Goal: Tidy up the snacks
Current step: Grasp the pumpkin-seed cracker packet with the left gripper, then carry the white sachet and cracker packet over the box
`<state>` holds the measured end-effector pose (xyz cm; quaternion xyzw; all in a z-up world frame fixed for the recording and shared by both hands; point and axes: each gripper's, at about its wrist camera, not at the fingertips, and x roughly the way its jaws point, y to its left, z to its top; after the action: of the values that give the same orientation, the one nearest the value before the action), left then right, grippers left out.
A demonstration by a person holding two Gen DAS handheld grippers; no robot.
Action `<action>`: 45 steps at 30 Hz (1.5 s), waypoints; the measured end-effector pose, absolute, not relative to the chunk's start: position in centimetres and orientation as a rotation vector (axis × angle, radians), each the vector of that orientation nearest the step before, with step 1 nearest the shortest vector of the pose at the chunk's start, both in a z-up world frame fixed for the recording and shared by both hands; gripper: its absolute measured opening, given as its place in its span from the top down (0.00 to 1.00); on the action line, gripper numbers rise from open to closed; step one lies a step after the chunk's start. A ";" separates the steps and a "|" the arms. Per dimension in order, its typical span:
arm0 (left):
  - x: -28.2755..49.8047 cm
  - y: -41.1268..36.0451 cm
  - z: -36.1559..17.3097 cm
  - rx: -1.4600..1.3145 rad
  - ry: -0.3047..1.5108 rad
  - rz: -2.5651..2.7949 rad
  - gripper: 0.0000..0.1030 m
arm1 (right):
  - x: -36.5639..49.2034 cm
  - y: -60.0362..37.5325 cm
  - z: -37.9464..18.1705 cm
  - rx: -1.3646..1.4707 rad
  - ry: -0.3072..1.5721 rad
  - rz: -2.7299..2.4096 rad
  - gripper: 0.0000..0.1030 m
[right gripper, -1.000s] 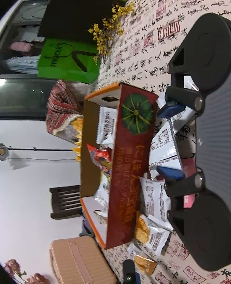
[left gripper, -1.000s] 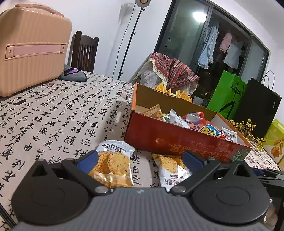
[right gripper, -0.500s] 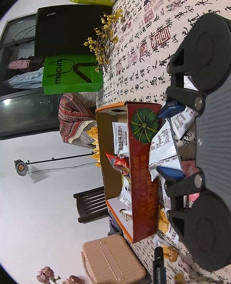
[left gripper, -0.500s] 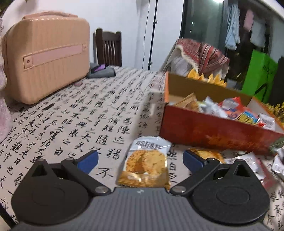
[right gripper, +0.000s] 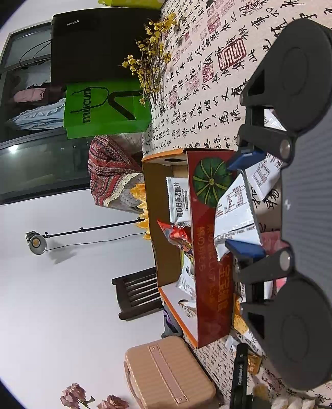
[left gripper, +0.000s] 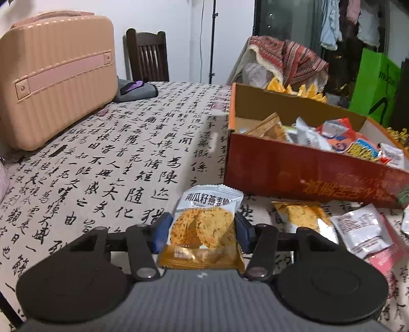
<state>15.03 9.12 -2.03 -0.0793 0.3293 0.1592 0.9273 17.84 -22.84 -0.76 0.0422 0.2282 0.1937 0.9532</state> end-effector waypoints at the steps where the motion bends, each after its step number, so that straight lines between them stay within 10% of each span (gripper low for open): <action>1: 14.9 9.2 -2.1 -0.170 0.670 0.325 0.48 | 17.8 -22.8 -0.8 0.085 0.462 0.394 0.43; 33: 18.6 4.2 6.6 -0.109 0.465 0.169 0.49 | 20.2 -18.9 8.2 0.036 0.264 0.371 0.43; 45: 25.9 2.7 3.5 -0.103 0.450 0.209 0.49 | 27.6 -17.7 3.0 0.014 0.350 0.315 0.43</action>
<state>25.86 2.72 3.54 -0.0511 0.2228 0.1036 0.9680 27.61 -17.72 3.02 0.0067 0.1736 0.1560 0.9724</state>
